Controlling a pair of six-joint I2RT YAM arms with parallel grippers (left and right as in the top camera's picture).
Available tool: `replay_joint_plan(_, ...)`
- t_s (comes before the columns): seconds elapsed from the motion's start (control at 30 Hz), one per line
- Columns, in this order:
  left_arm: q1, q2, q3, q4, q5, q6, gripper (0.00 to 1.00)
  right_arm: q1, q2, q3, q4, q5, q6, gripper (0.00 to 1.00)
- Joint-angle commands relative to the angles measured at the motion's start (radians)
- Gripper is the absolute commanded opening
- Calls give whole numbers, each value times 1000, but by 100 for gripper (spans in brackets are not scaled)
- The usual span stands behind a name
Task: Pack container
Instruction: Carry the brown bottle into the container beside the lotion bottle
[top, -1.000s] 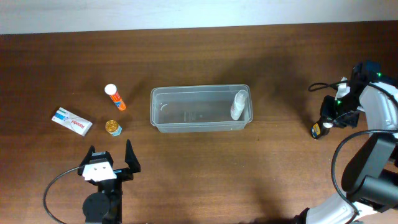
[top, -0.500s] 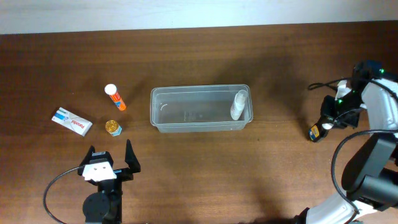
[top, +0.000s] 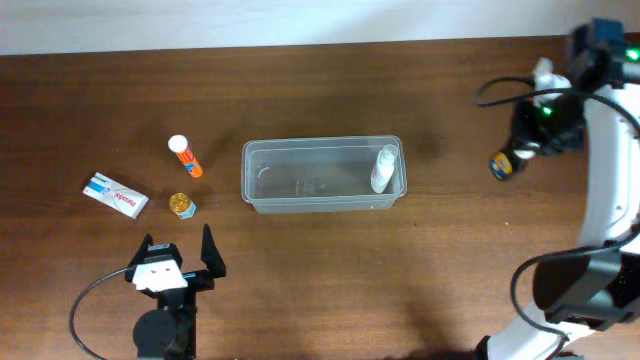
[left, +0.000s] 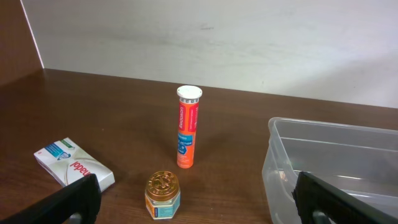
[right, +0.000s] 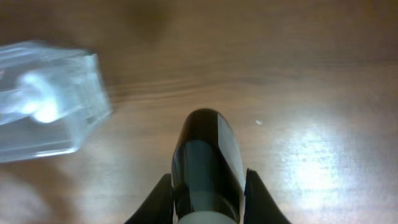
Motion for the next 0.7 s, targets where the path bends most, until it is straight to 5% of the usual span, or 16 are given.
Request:
replay_joint_plan(0.0, 5, -8, -10, 2, 0, 16, 99, 144, -22, 124, -45, -21, -17, 11)
replay_joint_plan(0.33, 5, -8, -10, 2, 0, 16, 99, 477, -21, 147, -27, -15, 10, 17)
replay_joint_plan(0.67, 5, -8, -10, 2, 0, 16, 100, 616, -13, 146, 29, 6, 55, 16)
